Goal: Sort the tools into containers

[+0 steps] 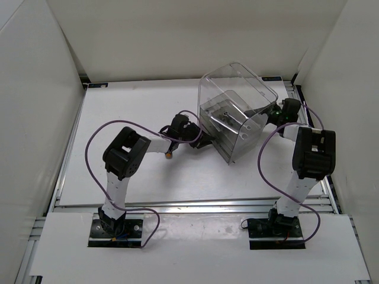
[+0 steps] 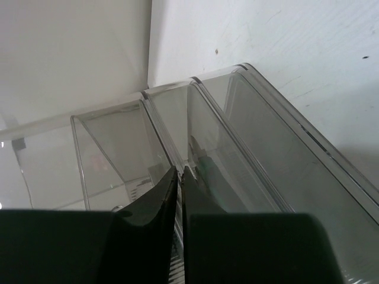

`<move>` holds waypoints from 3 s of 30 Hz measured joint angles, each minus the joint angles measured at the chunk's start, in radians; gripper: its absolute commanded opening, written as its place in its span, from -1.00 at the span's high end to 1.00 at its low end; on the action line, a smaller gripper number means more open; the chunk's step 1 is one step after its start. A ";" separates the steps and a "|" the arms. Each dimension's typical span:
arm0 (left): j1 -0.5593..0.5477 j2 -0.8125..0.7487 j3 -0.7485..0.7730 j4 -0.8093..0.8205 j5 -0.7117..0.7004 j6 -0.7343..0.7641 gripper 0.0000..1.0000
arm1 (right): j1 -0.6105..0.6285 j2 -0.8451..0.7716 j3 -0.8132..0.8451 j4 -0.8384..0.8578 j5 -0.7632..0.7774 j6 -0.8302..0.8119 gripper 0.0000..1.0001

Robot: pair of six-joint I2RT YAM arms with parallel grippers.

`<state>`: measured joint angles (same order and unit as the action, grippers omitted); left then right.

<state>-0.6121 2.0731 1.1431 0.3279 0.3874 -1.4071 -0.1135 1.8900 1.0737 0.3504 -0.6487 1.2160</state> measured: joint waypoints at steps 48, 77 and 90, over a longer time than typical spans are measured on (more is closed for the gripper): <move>0.150 0.032 -0.050 0.185 0.110 0.064 0.81 | -0.024 0.032 -0.087 0.156 -0.121 0.144 0.83; 0.299 -0.235 -0.272 -0.069 0.120 0.278 0.80 | -0.058 -0.039 -0.229 0.395 -0.106 0.300 0.83; 0.333 -0.237 -0.167 -0.312 0.087 0.389 -0.47 | -0.058 -0.066 -0.240 0.409 -0.107 0.299 0.82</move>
<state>-0.2790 1.8359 0.9760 0.0158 0.4744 -1.0176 -0.1719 1.8236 0.8337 0.7589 -0.7559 1.5154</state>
